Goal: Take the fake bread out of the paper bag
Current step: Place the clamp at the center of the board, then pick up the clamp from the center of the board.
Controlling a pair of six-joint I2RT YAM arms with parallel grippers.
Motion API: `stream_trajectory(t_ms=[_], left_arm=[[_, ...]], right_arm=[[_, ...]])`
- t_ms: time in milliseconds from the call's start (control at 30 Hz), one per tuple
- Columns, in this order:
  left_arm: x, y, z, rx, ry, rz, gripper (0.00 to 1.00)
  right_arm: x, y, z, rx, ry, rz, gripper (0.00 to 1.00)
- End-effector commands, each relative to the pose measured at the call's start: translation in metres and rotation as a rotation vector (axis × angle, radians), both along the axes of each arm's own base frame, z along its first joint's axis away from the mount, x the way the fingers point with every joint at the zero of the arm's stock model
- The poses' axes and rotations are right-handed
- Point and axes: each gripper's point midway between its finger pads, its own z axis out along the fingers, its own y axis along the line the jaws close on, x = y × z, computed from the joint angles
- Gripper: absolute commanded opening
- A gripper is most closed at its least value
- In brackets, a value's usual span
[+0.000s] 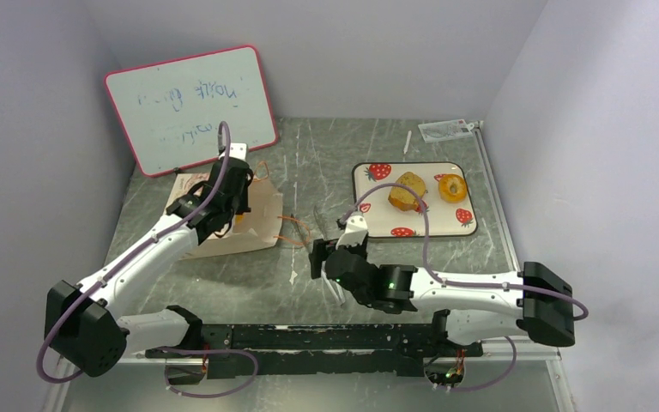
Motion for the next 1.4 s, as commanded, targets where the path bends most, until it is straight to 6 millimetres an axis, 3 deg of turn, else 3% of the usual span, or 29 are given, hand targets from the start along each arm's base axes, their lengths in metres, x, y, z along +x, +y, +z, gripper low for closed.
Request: stream_trajectory(t_ms=[0,100,133,167,300,600,900,1367], left_arm=[[0.009,-0.002,0.019,0.006,-0.055,-0.004,0.07],[0.012,-0.004,0.02,0.007,-0.064,-0.017,0.07],[0.014,-0.005,0.02,0.006,-0.068,-0.02,0.07],[0.015,-0.006,0.02,0.007,-0.069,-0.023,0.07],[0.021,-0.01,0.019,0.009,-0.073,-0.028,0.07],[0.041,-0.017,0.023,0.027,-0.095,-0.025,0.07],[0.05,-0.021,0.022,0.046,-0.091,-0.038,0.07],[0.065,-0.018,0.023,0.073,-0.1,-0.04,0.07]], right_arm=[[0.031,-0.011,0.023,0.072,-0.161,-0.164,0.89],[0.03,0.006,0.033,0.08,-0.172,-0.086,0.9],[0.029,0.009,0.032,0.072,-0.177,-0.062,0.94],[0.028,0.011,0.028,0.058,-0.169,-0.046,0.99],[0.026,0.013,0.004,-0.041,-0.133,-0.025,1.0],[0.018,-0.012,-0.038,-0.159,-0.06,-0.078,1.0],[0.015,-0.009,-0.071,-0.23,-0.027,-0.056,1.0],[0.022,-0.011,-0.094,-0.262,-0.001,-0.069,1.0]])
